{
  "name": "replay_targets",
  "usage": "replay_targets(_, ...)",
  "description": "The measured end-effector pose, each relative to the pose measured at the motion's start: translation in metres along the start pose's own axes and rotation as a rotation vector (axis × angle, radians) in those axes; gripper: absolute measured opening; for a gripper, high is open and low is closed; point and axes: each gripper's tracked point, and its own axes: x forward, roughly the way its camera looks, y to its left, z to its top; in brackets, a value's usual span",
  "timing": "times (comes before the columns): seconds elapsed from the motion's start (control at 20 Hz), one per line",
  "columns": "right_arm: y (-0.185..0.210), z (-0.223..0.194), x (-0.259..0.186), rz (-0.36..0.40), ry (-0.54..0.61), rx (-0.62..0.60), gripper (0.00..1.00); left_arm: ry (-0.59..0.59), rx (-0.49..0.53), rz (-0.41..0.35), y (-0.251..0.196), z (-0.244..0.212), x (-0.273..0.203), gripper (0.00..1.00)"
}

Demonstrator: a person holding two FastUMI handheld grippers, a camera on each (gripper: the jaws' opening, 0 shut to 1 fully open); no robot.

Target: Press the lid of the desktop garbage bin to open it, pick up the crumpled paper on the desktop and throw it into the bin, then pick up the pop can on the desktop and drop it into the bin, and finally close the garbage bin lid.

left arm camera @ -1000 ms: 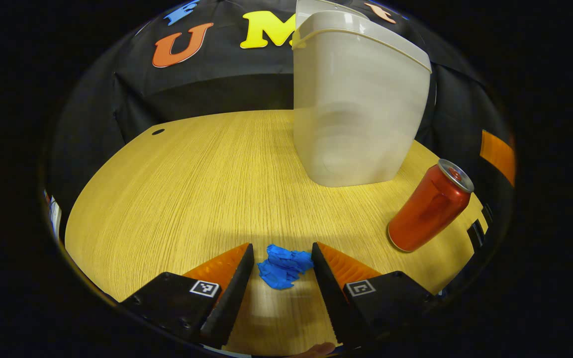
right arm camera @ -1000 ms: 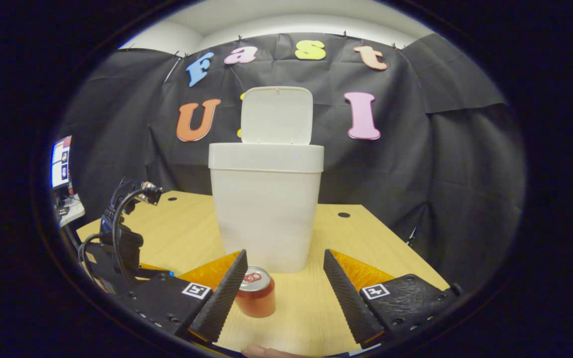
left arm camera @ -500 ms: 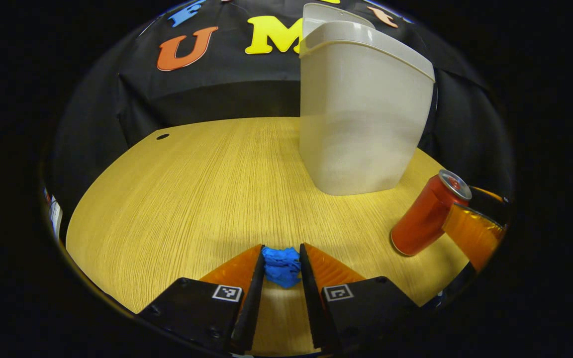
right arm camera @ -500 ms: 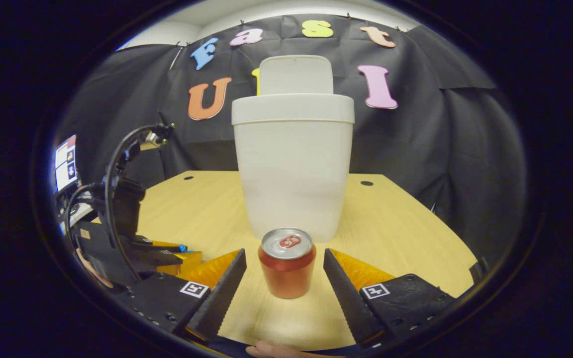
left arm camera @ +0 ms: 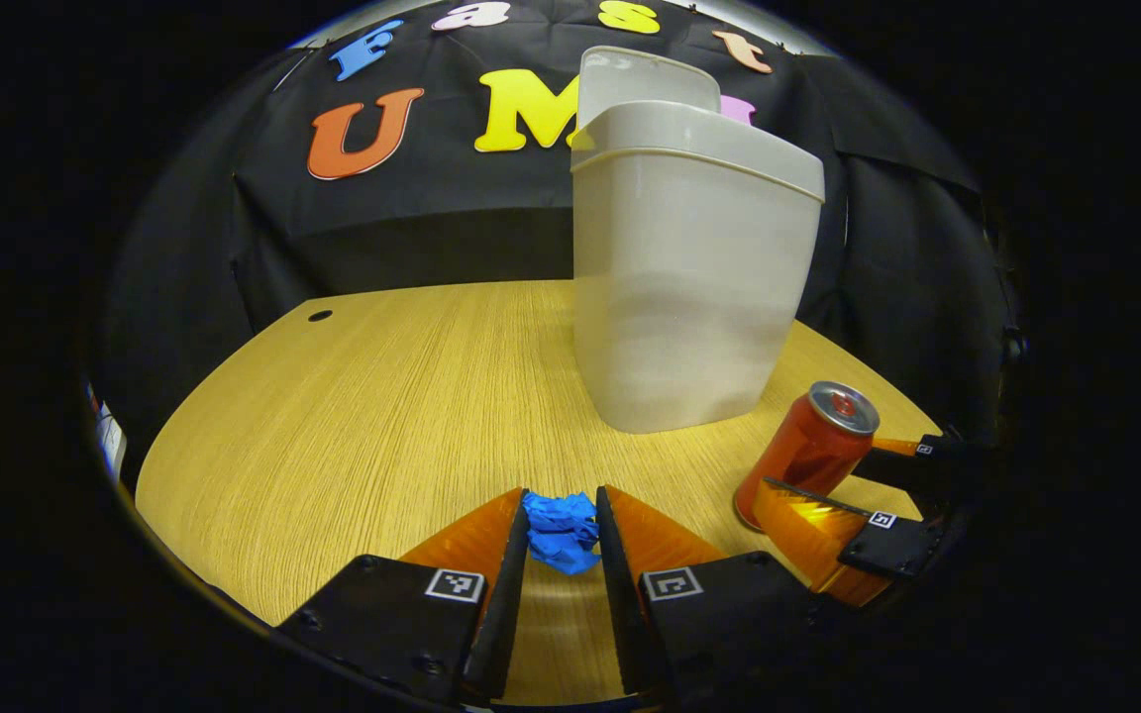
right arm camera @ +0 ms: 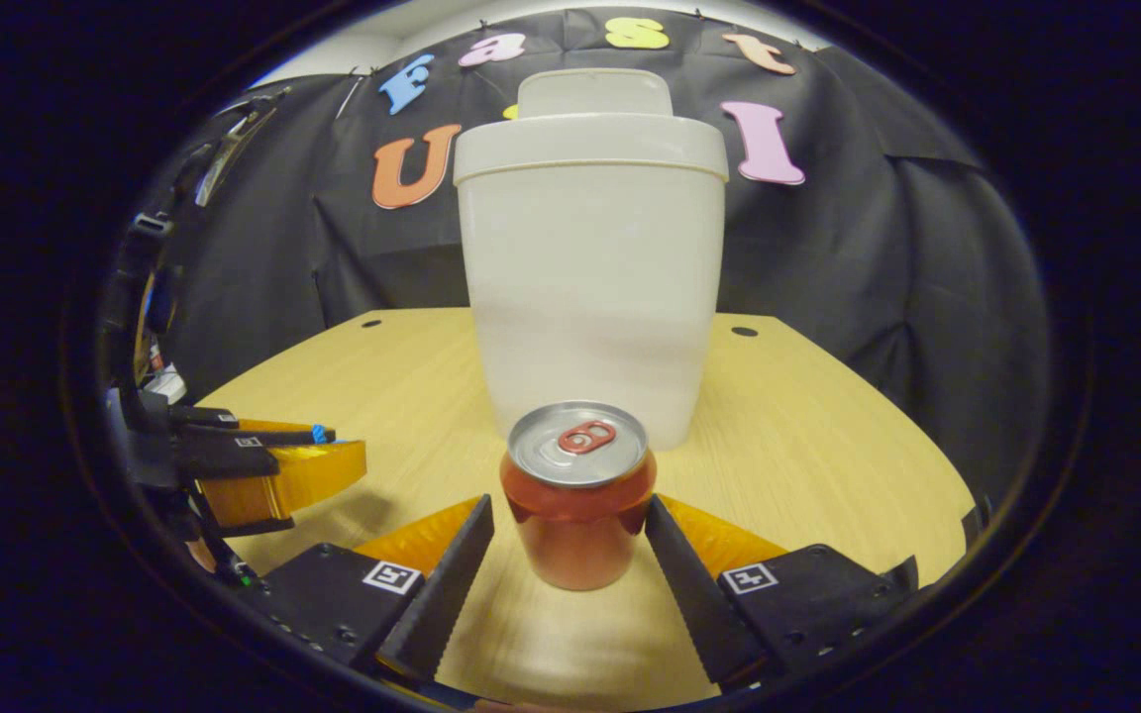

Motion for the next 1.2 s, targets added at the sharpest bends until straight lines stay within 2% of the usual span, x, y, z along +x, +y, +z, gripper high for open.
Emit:
replay_targets(0.05, 0.003, 0.002, -0.002, 0.013, -0.005, 0.000, 0.91, -0.026, -0.004, 0.000, -0.003, 0.008, -0.003, 0.44)
replay_targets(0.1, 0.004, 0.005, -0.005, 0.021, -0.014, -0.006, 0.82, -0.050, -0.006, 0.006, -0.001, 0.015, -0.006, 0.44)
replay_targets(0.15, 0.005, 0.010, -0.010, 0.023, -0.031, -0.016, 0.80, -0.069, -0.006, 0.014, 0.002, 0.019, -0.007, 0.44)
replay_targets(0.3, 0.003, 0.026, -0.029, 0.024, -0.095, -0.027, 0.80, -0.108, 0.000, 0.033, 0.010, 0.027, -0.014, 0.44)
replay_targets(0.55, -0.009, 0.075, -0.067, -0.018, -0.236, -0.057, 0.79, -0.253, -0.010, 0.075, 0.017, 0.074, -0.050, 0.44)
replay_targets(0.7, -0.020, 0.097, -0.090, -0.036, -0.303, -0.047, 0.78, -0.321, -0.025, 0.072, 0.013, 0.102, -0.068, 0.44)
replay_targets(1.0, -0.034, 0.115, -0.109, -0.024, -0.317, -0.055, 0.78, -0.372, -0.010, 0.046, -0.006, 0.158, -0.077, 0.43)
replay_targets(1.2, -0.051, 0.126, -0.116, -0.031, -0.322, -0.034, 0.78, -0.408, 0.000, 0.013, -0.026, 0.215, -0.073, 0.43)
